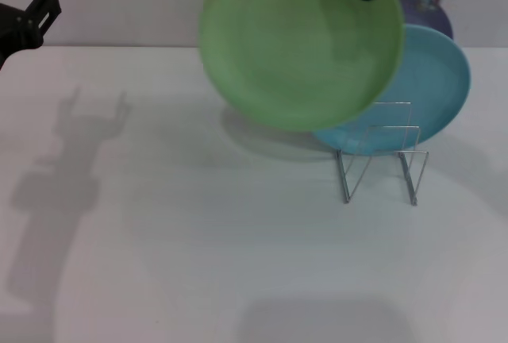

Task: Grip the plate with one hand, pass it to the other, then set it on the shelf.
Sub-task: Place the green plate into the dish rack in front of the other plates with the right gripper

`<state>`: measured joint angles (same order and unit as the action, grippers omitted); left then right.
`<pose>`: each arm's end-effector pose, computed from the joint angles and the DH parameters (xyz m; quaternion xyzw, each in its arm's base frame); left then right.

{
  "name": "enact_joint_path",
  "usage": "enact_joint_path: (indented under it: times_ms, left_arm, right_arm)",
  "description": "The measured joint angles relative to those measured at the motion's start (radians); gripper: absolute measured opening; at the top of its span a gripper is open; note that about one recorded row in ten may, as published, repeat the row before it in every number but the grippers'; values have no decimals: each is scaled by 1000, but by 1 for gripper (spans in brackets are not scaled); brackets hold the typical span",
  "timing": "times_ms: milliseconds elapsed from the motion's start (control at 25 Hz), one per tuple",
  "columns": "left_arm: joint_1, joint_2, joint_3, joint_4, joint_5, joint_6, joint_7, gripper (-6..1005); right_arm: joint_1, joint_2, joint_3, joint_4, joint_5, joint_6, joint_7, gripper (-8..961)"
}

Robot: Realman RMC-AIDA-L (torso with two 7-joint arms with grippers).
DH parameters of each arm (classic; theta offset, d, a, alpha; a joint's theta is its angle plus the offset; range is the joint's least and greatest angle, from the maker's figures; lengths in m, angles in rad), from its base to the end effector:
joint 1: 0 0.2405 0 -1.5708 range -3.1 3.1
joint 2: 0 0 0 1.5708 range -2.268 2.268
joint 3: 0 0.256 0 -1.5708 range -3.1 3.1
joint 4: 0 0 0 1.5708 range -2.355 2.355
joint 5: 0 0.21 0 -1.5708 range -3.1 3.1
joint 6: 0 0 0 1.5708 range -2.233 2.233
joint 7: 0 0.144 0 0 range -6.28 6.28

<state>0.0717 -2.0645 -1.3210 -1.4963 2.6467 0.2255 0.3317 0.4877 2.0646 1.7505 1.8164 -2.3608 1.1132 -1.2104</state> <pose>-0.2135 0.3299 0.0567 -0.7006 -0.2048 -0.2597 0.6323 0.0604 0.3709 0.0750 -0.9110 -0.1370 0.0190 0.3886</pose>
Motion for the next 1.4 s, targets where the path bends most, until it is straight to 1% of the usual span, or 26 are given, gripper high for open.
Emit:
enact_joint_path:
  times_ms: [120, 240, 400, 680, 880, 1080, 1160, 1400]
  left_arm:
    - [2, 0, 18, 34, -1, 52, -2, 795]
    - [4, 0, 36, 60, -1, 88, -3, 795]
    - [4, -1, 43, 71, -5, 99, -7, 794]
    - [3, -2, 52, 81, -7, 107, -9, 793]
    - [-6, -2, 57, 91, -7, 115, -10, 794]
    - [-15, -2, 59, 99, -7, 115, -11, 794]
    - [-31, -2, 64, 114, -7, 116, -11, 794]
    - [-56, -3, 72, 133, -8, 116, -13, 794]
  right_arm:
    - [-57, 5, 21, 36, 42, 2, -93, 38]
    - [-112, 8, 66, 40, 150, -1, -215, 38]
    - [-155, 8, 87, 49, 211, 5, -288, 39]
    - [-230, 11, 84, 56, 273, 24, -413, 38]
    - [-258, 11, 89, 63, 295, 28, -451, 38]
    - [-261, 9, 99, 64, 297, 28, -478, 38]
    - [-265, 10, 117, 57, 323, 30, -538, 38]
    - [-272, 10, 130, 55, 334, 58, -625, 37]
